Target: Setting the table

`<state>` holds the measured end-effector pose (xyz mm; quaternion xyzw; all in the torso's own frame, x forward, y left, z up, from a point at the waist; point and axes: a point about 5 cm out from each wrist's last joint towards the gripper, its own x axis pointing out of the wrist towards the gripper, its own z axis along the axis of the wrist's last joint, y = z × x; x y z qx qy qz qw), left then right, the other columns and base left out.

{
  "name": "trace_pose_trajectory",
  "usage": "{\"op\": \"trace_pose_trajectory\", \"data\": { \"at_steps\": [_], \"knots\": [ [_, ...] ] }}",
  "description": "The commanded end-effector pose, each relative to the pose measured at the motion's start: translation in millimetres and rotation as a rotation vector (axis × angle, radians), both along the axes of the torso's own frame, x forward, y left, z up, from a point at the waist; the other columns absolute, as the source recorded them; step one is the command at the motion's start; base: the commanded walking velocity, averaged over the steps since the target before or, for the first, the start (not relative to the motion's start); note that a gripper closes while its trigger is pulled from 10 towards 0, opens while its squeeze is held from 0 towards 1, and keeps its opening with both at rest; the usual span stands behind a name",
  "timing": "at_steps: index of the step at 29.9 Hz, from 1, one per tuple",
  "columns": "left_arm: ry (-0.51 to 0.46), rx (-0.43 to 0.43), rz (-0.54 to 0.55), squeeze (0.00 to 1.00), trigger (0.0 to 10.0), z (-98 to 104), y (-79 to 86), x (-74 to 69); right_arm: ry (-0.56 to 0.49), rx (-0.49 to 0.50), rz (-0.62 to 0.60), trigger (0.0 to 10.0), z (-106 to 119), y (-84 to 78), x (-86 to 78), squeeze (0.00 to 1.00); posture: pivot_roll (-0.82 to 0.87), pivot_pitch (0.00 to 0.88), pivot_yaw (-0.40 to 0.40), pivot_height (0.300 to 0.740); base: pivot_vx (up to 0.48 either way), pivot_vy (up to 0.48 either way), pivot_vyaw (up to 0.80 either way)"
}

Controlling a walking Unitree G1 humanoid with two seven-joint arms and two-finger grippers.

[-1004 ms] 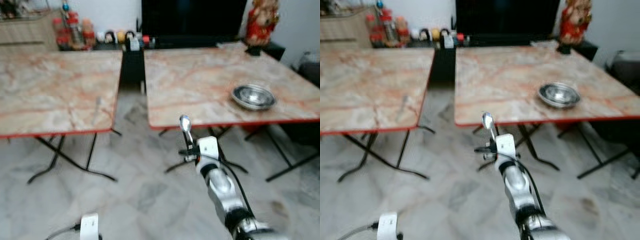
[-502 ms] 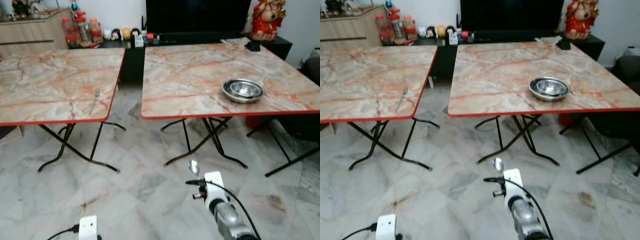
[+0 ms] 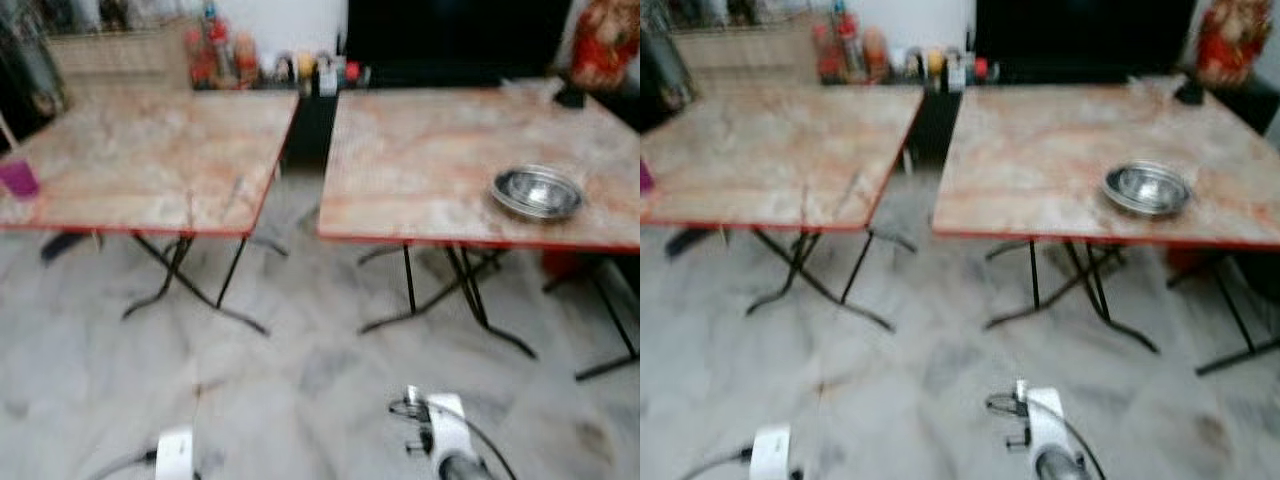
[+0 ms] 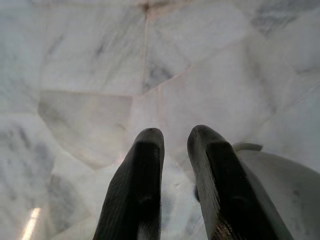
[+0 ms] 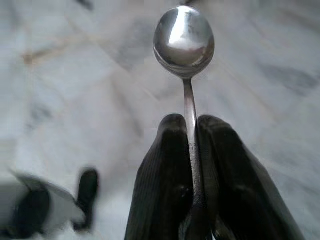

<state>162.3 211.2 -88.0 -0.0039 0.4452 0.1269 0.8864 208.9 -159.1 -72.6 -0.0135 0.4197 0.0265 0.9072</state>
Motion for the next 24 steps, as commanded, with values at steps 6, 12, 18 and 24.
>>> {"op": "trace_pose_trajectory", "data": {
  "at_steps": [6,12,18,24],
  "knots": [
    [-0.032,-0.011,-0.018,0.00,10.0,4.1,-6.9,11.9,0.029,-0.031,-0.029,10.0,-3.5,-15.2,-8.1,0.00,0.00,0.000,0.007,0.709,0.469,0.000,0.00],
    [-0.029,-0.016,-0.018,0.00,10.0,3.8,-7.7,11.6,0.028,-0.030,-0.030,10.0,-3.2,-15.1,-7.4,0.00,-0.01,0.000,0.008,0.709,0.476,0.000,0.00],
    [-0.025,-0.017,-0.020,0.00,10.0,3.5,-7.7,11.3,0.026,-0.031,-0.026,10.0,-2.7,-14.9,-6.4,0.00,-0.01,0.000,0.008,0.709,0.476,0.000,0.00],
    [-0.030,-0.016,-0.016,0.00,10.0,4.1,-7.6,12.5,0.029,-0.033,-0.019,10.0,-2.8,-14.6,-6.5,0.00,-0.01,0.000,0.008,0.709,0.149,0.000,0.00]
  ]
}}
